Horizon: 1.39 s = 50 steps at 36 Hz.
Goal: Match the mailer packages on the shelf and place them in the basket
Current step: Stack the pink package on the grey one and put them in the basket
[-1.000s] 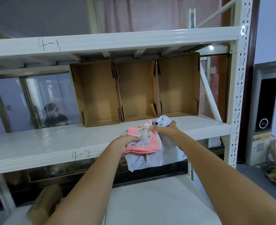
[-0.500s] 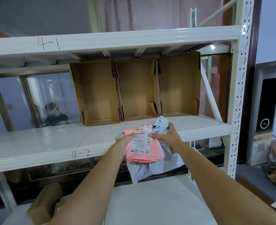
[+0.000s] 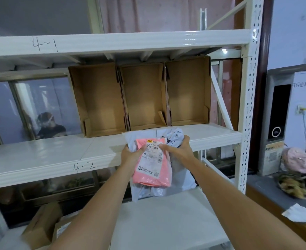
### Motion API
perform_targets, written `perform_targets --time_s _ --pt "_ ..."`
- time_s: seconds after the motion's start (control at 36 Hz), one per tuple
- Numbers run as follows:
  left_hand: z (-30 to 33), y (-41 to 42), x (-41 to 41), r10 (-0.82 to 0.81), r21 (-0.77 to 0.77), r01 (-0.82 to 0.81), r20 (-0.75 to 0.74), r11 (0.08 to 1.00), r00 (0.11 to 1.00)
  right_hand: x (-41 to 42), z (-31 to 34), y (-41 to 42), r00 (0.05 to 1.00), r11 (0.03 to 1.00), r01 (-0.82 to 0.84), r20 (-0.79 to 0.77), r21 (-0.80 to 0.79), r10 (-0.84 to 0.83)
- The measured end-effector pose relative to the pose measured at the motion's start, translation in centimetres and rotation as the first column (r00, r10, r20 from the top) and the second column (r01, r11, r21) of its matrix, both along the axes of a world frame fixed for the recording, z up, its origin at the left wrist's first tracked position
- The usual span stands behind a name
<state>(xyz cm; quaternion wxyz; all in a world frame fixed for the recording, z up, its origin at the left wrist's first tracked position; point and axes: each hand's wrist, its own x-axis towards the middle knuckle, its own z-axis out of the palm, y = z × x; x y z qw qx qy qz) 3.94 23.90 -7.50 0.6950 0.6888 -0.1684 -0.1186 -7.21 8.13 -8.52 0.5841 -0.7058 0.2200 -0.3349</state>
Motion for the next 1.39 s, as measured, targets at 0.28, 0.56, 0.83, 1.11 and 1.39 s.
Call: perform_targets --time_s 0.28,0.56,0.83,1.11,1.39 --pt "-2.1 2.7 -0.5 -0.041 0.048 0.038 0.056 0.998 0.998 -0.2 -2.9 2.4 0.997 0.996 0.059 0.063 -0.073 -0.054" --pt "-13.4 2.9 -3.0 -0.059 -0.019 0.058 -0.035 0.998 0.998 -1.3 -16.0 2.0 0.989 0.983 0.101 0.127 -0.155 -0.081" --pt "-30.3 2.3 -2.2 -0.066 -0.060 0.063 -0.041 0.996 0.997 -0.9 -32.1 1.2 0.987 0.963 0.107 0.142 -0.249 -0.073" --pt "-46.2 3.6 -2.7 -0.089 -0.088 0.099 0.107 0.991 0.990 -0.9 -48.6 1.9 0.979 0.955 0.122 0.193 -0.269 -0.070" --pt "-57.7 8.5 -10.2 -0.077 -0.093 0.088 0.111 0.992 0.991 -8.5 -59.9 6.9 0.985 0.958 0.108 0.162 -0.265 -0.066"
